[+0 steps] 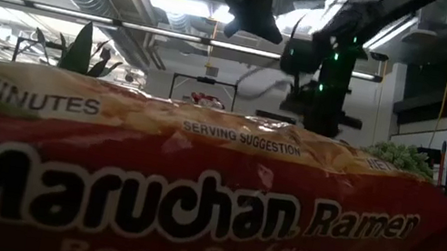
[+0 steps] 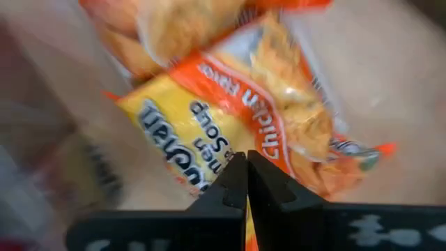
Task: Sort Maruchan noodles
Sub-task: Put the orange noodle pack into the right transparent bin, then stack the orange noodle pack on top of the orange noodle pack
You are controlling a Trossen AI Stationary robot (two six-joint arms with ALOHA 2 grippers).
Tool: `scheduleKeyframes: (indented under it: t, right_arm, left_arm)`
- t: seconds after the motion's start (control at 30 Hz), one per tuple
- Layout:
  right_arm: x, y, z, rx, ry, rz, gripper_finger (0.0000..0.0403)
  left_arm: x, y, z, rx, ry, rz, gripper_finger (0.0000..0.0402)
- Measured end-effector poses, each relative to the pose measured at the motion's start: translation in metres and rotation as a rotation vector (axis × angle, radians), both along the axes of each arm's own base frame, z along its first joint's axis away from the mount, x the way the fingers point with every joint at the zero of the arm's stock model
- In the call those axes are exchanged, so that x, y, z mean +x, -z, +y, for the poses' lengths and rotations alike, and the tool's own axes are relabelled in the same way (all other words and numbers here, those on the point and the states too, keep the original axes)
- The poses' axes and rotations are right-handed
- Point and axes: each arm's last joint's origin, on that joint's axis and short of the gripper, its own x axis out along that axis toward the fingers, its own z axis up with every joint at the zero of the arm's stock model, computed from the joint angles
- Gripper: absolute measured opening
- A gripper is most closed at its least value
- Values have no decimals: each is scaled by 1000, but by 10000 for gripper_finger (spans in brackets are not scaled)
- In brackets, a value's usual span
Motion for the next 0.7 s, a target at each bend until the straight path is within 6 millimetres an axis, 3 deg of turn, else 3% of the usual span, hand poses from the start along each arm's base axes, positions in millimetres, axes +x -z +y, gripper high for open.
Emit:
scheduleKeyframes:
  t: [0.23,0.47,0.57,0.7]
  right_arm:
    - [-10,-71,6,-68,-54,-114,0]
    - [-49,-147,35,-55,-160,-335,3]
    - [-68,-163,48,-21,-189,-383,24]
    - [-81,-172,66,13,-232,-382,89]
  left_arm:
    - [-28,0,-23,-226,215,183,2]
    - [-73,17,-74,-286,355,683,2]
    - [-85,25,-96,-293,390,673,2]
    - [-100,51,-120,-342,360,587,5]
